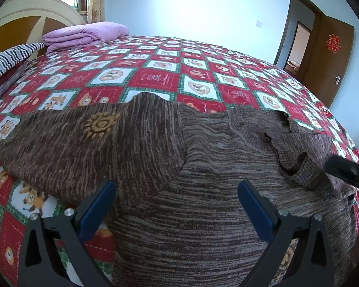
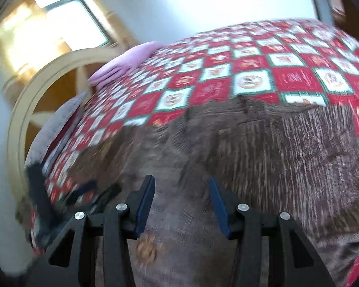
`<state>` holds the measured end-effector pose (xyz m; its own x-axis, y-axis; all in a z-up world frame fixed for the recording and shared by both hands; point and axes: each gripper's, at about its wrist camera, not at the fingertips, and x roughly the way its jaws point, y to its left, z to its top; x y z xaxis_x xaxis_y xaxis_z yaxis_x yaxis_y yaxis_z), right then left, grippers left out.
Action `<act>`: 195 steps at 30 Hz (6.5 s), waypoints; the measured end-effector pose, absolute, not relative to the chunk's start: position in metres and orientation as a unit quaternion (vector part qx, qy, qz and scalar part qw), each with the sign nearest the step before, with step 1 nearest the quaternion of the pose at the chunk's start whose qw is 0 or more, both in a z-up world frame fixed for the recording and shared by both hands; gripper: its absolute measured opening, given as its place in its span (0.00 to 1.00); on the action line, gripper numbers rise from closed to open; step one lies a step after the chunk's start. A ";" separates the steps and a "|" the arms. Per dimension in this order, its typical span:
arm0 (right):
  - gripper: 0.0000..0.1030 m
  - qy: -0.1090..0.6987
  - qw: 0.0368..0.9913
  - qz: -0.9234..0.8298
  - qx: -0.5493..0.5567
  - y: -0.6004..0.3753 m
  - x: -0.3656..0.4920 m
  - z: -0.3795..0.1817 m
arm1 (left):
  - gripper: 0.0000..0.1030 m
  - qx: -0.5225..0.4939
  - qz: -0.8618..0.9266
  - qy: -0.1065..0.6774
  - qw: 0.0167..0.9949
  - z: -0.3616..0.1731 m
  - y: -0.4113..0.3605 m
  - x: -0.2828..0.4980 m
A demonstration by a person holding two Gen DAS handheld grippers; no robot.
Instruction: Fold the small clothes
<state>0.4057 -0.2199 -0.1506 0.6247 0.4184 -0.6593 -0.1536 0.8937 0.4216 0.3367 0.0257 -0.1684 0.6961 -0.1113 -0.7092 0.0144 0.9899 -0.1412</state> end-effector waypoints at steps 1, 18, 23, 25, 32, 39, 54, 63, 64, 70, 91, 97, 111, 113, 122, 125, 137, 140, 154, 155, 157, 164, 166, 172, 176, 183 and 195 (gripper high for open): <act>0.47 0.412 0.879 0.165 0.172 -0.216 0.409 -0.157 | 1.00 -0.064 -0.034 0.388 0.919 -0.169 0.027 0.337; 0.47 0.402 0.901 0.036 0.159 -0.292 0.358 -0.153 | 1.00 -0.074 -0.036 0.393 0.916 -0.170 0.029 0.339; 0.50 0.434 0.896 0.036 0.082 -0.266 0.349 -0.167 | 1.00 -0.076 -0.034 0.393 0.916 -0.171 0.031 0.339; 0.50 0.428 0.898 0.051 0.088 -0.258 0.350 -0.158 | 1.00 -0.075 -0.034 0.394 0.915 -0.171 0.030 0.339; 0.52 0.444 0.887 0.123 0.032 -0.176 0.405 -0.185 | 1.00 -0.082 -0.021 0.385 0.919 -0.169 0.036 0.337; 0.66 0.409 0.901 0.120 -0.078 -0.134 0.376 -0.195 | 1.00 -0.125 0.019 0.367 0.922 -0.166 0.059 0.329; 0.67 0.375 0.912 0.155 0.052 -0.176 0.373 -0.187 | 1.00 -0.032 0.131 0.373 0.918 -0.149 0.171 0.293; 0.67 0.367 0.915 0.148 0.071 -0.183 0.372 -0.186 | 0.94 -0.178 0.147 0.380 0.896 -0.153 0.249 0.295; 0.67 0.367 0.916 0.148 0.071 -0.183 0.372 -0.186 | 0.87 -0.205 0.138 0.381 0.891 -0.156 0.256 0.297; 0.67 0.366 0.916 0.147 0.074 -0.185 0.372 -0.186 | 0.74 -0.318 0.087 0.374 0.867 -0.165 0.276 0.307; 0.67 0.364 0.915 0.151 0.083 -0.187 0.372 -0.186 | 0.63 -0.330 0.089 0.360 0.868 -0.178 0.280 0.349; 0.67 0.362 0.915 0.153 0.090 -0.189 0.372 -0.186 | 0.11 -0.337 0.093 0.373 0.859 -0.183 0.291 0.350; 0.67 0.317 0.927 0.146 0.138 -0.208 0.361 -0.178 | 0.10 -0.301 0.066 0.307 0.901 -0.107 0.261 0.340; 0.67 0.302 0.931 0.142 0.150 -0.214 0.357 -0.175 | 0.10 -0.284 0.055 0.294 0.911 -0.091 0.247 0.341; 0.70 0.281 0.932 0.135 0.184 -0.226 0.353 -0.173 | 0.10 -0.213 -0.003 0.273 0.938 -0.050 0.179 0.343; 0.70 0.277 0.933 0.133 0.188 -0.228 0.352 -0.172 | 0.10 -0.202 -0.019 0.280 0.938 -0.046 0.156 0.348; 0.70 0.265 0.933 0.128 0.208 -0.238 0.349 -0.173 | 0.10 -0.145 -0.101 0.305 0.936 -0.060 0.027 0.353; 0.70 0.256 0.934 0.124 0.218 -0.242 0.346 -0.172 | 0.10 -0.130 -0.114 0.318 0.932 -0.075 -0.005 0.354; 0.71 0.214 0.931 0.088 0.283 -0.273 0.336 -0.173 | 0.60 0.017 -0.161 0.338 0.927 -0.120 -0.075 0.310; 0.71 0.215 0.930 0.089 0.283 -0.273 0.337 -0.173 | 0.62 0.027 -0.150 0.321 0.935 -0.113 -0.062 0.303; 0.71 0.220 0.929 0.092 0.284 -0.272 0.339 -0.174 | 0.73 0.048 -0.113 0.303 0.945 -0.109 -0.041 0.302; 0.73 0.241 0.925 0.101 0.276 -0.267 0.347 -0.178 | 0.83 0.149 0.113 0.355 0.916 -0.156 0.051 0.363; 0.73 0.248 0.925 0.097 0.272 -0.265 0.349 -0.179 | 0.81 0.106 0.076 0.413 0.901 -0.173 0.067 0.366; 0.73 0.300 0.932 0.052 0.197 -0.239 0.360 -0.168 | 0.82 0.103 0.020 0.390 0.915 -0.174 0.061 0.334; 0.73 0.333 0.935 0.087 0.081 -0.174 0.379 -0.140 | 0.86 0.050 0.002 0.403 0.914 -0.174 0.074 0.339; 0.38 0.427 0.898 0.085 -0.064 -0.087 0.439 -0.176 | 0.90 -0.014 -0.024 0.413 0.910 -0.181 0.094 0.346; 0.21 0.416 0.909 -0.018 0.018 -0.197 0.467 -0.146 | 0.98 -0.008 -0.029 0.409 0.912 -0.181 0.091 0.344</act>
